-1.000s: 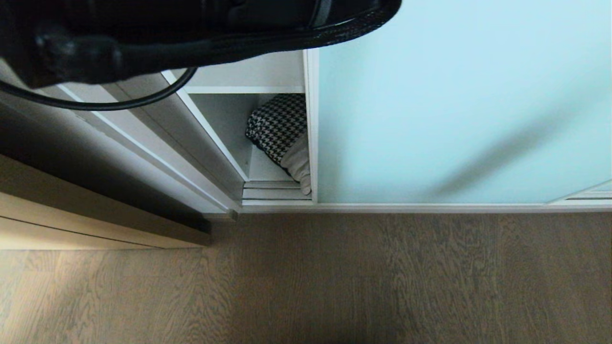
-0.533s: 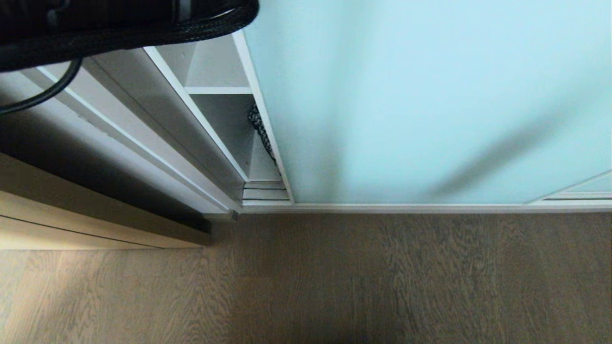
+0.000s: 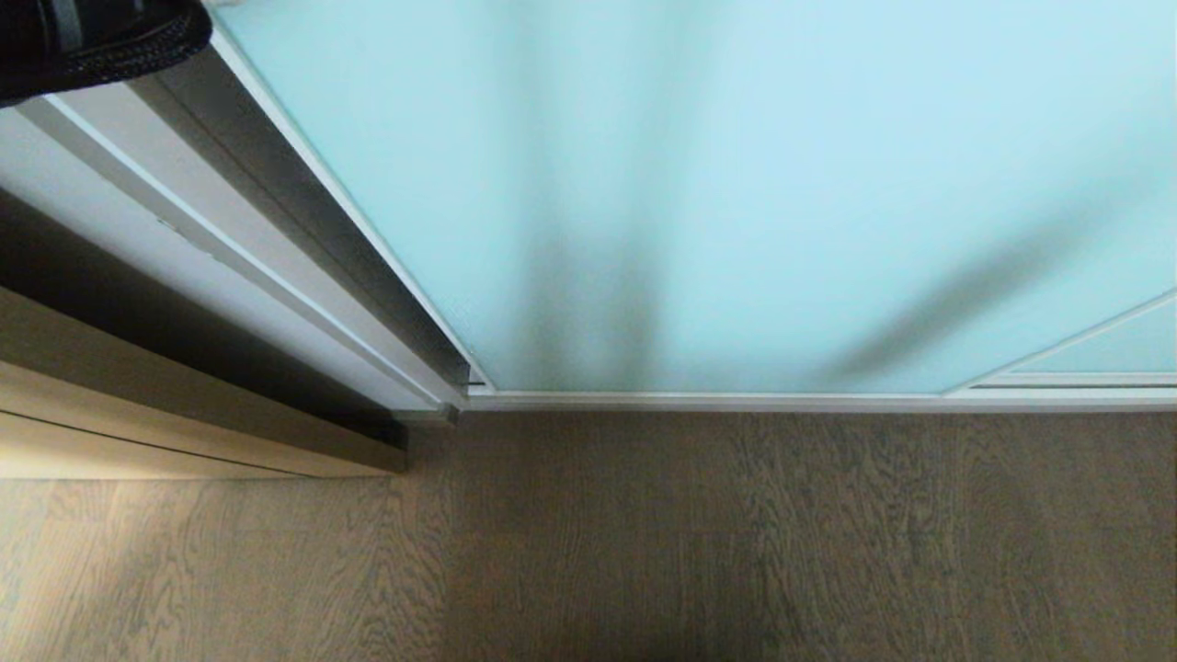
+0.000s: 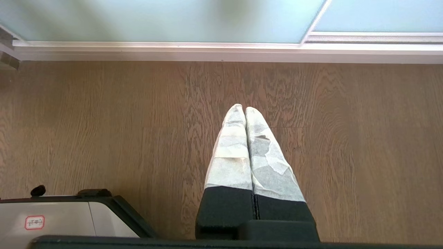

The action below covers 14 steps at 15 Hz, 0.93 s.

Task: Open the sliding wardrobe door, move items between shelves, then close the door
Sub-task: Close the door

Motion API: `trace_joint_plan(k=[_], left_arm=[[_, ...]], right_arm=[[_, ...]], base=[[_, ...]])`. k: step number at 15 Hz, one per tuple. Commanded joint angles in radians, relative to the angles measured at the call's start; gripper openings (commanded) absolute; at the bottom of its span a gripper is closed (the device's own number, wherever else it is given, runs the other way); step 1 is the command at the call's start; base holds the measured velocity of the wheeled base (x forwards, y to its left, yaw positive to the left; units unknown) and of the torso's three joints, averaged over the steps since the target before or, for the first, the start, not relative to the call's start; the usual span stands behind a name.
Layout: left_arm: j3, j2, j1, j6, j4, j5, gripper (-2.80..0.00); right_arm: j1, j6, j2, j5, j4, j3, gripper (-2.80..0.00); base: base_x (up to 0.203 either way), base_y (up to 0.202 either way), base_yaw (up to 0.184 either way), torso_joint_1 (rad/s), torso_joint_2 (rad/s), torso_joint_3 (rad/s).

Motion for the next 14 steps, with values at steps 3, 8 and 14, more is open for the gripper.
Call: trace_joint_plan(k=[3, 8, 14], left_arm=[[0.029, -0.016, 0.016, -0.001, -0.017, -0.016, -2.8], [0.029, -0.042, 0.119, -0.006, -0.025, -0.025, -2.8], [0.029, -0.103, 0.307, -0.006, -0.027, -0.119, -2.8]], right_arm=[[0.0, 0.0, 0.0, 0.0, 0.0, 0.0, -2.8], [0.0, 0.0, 0.0, 0.0, 0.0, 0.0, -2.8], [0.0, 0.0, 0.0, 0.0, 0.0, 0.0, -2.8]], base=[[0.0, 0.0, 0.0, 0.0, 0.0, 0.0], [0.0, 0.0, 0.0, 0.0, 0.0, 0.0], [0.0, 0.0, 0.0, 0.0, 0.0, 0.0]])
